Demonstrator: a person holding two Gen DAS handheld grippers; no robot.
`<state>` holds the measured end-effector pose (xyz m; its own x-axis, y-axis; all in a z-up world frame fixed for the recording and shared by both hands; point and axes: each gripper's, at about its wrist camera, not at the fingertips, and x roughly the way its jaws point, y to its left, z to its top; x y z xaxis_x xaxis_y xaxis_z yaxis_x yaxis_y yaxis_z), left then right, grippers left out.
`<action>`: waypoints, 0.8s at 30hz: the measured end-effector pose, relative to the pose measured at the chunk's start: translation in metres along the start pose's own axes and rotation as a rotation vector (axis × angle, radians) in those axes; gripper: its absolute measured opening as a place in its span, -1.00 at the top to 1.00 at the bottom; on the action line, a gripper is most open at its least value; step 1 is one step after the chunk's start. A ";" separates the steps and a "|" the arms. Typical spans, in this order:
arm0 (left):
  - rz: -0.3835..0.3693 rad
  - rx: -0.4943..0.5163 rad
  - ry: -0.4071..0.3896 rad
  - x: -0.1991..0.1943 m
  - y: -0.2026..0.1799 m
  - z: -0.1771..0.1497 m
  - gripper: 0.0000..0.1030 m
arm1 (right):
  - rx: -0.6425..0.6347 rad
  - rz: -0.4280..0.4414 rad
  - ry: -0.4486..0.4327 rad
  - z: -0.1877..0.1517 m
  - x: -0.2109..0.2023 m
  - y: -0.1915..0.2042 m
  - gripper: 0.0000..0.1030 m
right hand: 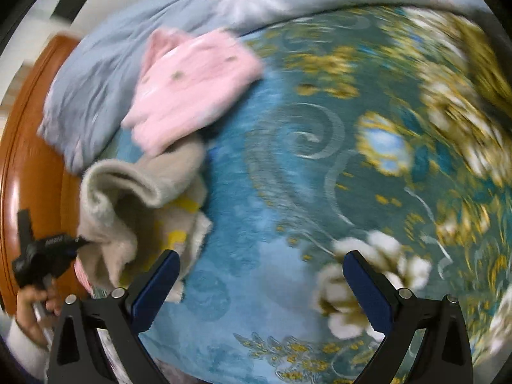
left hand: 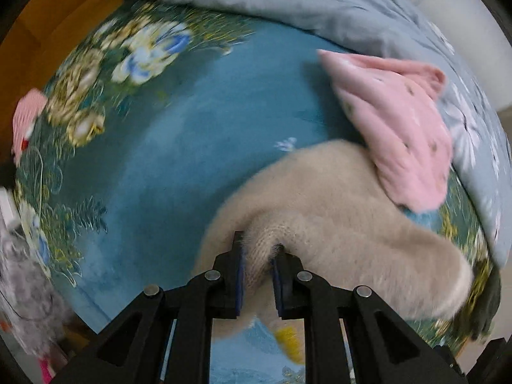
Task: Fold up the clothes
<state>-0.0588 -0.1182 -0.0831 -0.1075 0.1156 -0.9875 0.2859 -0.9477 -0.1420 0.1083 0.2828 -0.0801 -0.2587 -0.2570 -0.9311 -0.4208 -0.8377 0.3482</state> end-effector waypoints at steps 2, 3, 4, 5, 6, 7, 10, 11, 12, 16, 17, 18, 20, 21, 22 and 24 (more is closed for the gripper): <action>-0.015 -0.014 0.009 0.005 0.006 0.005 0.71 | -0.109 -0.004 0.031 0.010 0.014 0.032 -1.00; -0.020 -0.015 0.012 0.008 0.008 0.007 0.71 | -0.171 -0.008 0.043 0.014 0.022 0.048 -1.00; -0.025 -0.015 0.017 0.010 0.010 0.009 0.71 | -0.232 -0.009 0.055 0.018 0.030 0.064 -1.00; -0.028 -0.014 0.020 0.010 0.011 0.010 0.71 | -0.291 -0.010 0.067 0.021 0.037 0.080 -1.00; -0.033 -0.017 0.027 0.014 0.013 0.010 0.71 | -0.338 -0.011 0.077 0.023 0.045 0.092 -1.00; -0.038 -0.021 0.033 0.018 0.016 0.010 0.70 | -0.381 -0.012 0.087 0.025 0.053 0.104 -1.00; -0.065 -0.043 0.058 0.032 0.027 0.017 0.69 | -0.480 -0.020 0.119 0.031 0.076 0.129 -0.97; -0.077 -0.049 0.065 0.033 0.030 0.018 0.69 | -0.509 -0.022 0.129 0.032 0.083 0.135 -0.95; -0.089 -0.052 0.070 0.034 0.032 0.017 0.69 | -0.540 -0.023 0.142 0.033 0.092 0.140 -0.87; -0.120 -0.026 0.072 0.030 0.032 0.014 0.68 | -0.594 -0.045 0.175 0.035 0.115 0.151 -0.54; -0.125 -0.020 0.068 0.028 0.031 0.012 0.68 | -0.596 -0.051 0.176 0.037 0.119 0.152 -0.45; -0.130 -0.014 0.064 0.026 0.030 0.009 0.68 | -0.595 -0.054 0.173 0.039 0.121 0.152 -0.22; -0.139 -0.002 0.055 0.021 0.028 0.003 0.64 | -0.589 -0.063 0.162 0.046 0.123 0.152 0.09; -0.134 0.013 0.041 0.015 0.024 -0.002 0.59 | -0.587 -0.064 0.153 0.050 0.121 0.153 0.28; -0.113 0.040 0.020 0.009 0.020 -0.008 0.48 | -0.585 -0.065 0.144 0.055 0.120 0.155 0.46; -0.048 0.116 -0.054 -0.007 0.007 -0.025 0.22 | -0.572 -0.049 0.128 0.066 0.116 0.162 0.58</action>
<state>-0.0325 -0.1185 -0.0789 -0.1702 0.1489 -0.9741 0.1675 -0.9698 -0.1775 -0.0475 0.1492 -0.1249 -0.1292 -0.2374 -0.9628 0.1158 -0.9679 0.2231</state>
